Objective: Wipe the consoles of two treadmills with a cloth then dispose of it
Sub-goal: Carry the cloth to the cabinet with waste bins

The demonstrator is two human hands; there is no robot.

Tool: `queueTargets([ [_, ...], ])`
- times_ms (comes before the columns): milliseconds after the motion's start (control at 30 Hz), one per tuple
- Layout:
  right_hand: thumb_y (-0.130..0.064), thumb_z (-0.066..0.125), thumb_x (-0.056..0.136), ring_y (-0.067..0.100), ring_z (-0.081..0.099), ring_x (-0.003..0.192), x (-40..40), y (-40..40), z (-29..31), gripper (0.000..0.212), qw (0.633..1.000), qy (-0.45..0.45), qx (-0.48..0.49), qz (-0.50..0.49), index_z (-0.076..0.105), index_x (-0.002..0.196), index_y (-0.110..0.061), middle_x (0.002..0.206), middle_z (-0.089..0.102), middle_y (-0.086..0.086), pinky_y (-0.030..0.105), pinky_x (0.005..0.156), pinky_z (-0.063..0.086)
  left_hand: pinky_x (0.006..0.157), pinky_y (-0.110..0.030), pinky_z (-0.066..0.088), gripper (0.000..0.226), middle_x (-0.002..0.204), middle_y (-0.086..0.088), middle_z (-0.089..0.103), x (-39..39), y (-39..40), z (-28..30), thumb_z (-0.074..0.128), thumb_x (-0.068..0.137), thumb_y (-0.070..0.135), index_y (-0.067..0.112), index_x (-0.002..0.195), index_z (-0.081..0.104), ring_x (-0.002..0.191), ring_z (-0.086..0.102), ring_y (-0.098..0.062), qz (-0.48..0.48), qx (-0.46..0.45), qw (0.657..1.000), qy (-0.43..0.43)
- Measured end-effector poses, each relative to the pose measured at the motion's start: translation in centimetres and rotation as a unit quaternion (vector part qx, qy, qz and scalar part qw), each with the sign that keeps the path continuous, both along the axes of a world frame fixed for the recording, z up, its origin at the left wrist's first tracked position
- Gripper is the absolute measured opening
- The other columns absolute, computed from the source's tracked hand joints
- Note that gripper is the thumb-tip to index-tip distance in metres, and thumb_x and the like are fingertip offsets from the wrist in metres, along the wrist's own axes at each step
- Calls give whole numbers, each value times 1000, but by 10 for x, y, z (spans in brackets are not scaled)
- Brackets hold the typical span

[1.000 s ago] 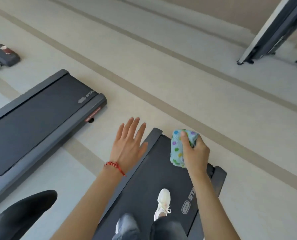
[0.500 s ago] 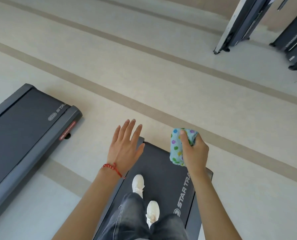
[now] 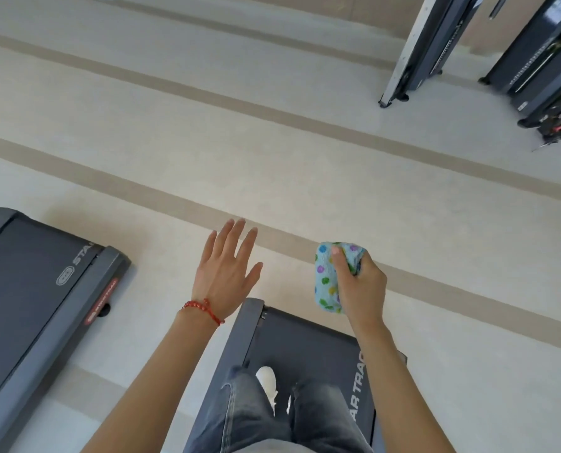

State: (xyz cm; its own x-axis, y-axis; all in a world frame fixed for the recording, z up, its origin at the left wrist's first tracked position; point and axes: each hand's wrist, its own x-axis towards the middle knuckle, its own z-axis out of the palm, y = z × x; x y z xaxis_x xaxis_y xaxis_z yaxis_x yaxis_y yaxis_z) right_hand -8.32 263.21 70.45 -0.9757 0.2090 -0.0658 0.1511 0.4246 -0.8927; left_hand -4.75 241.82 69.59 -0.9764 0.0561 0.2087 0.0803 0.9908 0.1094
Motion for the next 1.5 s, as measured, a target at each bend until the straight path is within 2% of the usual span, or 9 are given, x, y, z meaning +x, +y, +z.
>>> queueTargets([
  [200,-39,59,85,12,50,57,-75,6,-3,40,1000,14,7,-5,49,67,-5,59,53,-1,22,53,42,104,-51,34,54,135,-20,48,-74,6,-6,37,89,37,4,130,50,129,37,-34,4,17,1000,6],
  [300,-40,59,85,13,50,56,-118,13,-6,44,1000,22,7,5,49,68,-1,60,53,2,27,55,44,103,-52,33,52,135,-21,49,-114,13,-12,37,90,37,6,131,45,128,37,-34,3,12,1000,7],
  [467,-41,59,84,14,48,55,-188,24,-7,43,999,27,16,20,47,65,-5,56,48,-2,29,55,43,103,-51,35,53,136,-20,48,-175,28,-12,37,90,37,5,131,48,128,40,-36,27,23,999,4],
  [767,-42,58,84,10,49,54,-284,18,-14,38,998,25,17,49,47,62,-13,56,50,-5,25,53,41,103,-51,34,54,135,-20,48,-265,27,-18,37,90,38,5,130,50,127,40,-36,45,24,999,13],
  [900,-41,59,84,10,47,52,-335,5,-39,39,998,45,20,48,45,61,-12,55,48,-4,25,51,40,102,-52,36,54,134,-20,49,-317,12,-47,36,89,38,4,129,51,127,40,-35,43,31,998,30],
  [1033,-42,59,84,16,50,55,-400,-17,-84,44,997,60,18,44,49,67,-3,58,51,2,30,55,42,101,-53,38,53,134,-19,49,-379,-14,-92,37,89,38,4,128,51,126,40,-35,50,26,997,43],
  [1233,-40,60,84,17,52,59,-516,-80,-151,43,997,66,-13,49,51,69,-1,61,54,3,31,60,47,102,-53,36,53,135,-20,49,-479,-71,-159,37,90,39,5,130,48,127,39,-35,56,11,997,50],
  [1367,-38,61,85,7,51,56,-566,-119,-154,35,995,60,-24,71,50,65,-11,58,52,-6,24,55,44,103,-52,34,55,135,-20,49,-527,-105,-162,36,90,39,4,130,51,127,41,-37,86,18,996,30],
  [1500,-38,61,84,10,54,58,-615,-148,-150,34,993,53,-22,100,53,67,-9,60,56,-6,25,57,46,102,-53,34,56,134,-20,50,-566,-130,-153,35,90,40,4,129,52,126,42,-36,114,12,993,27],
])
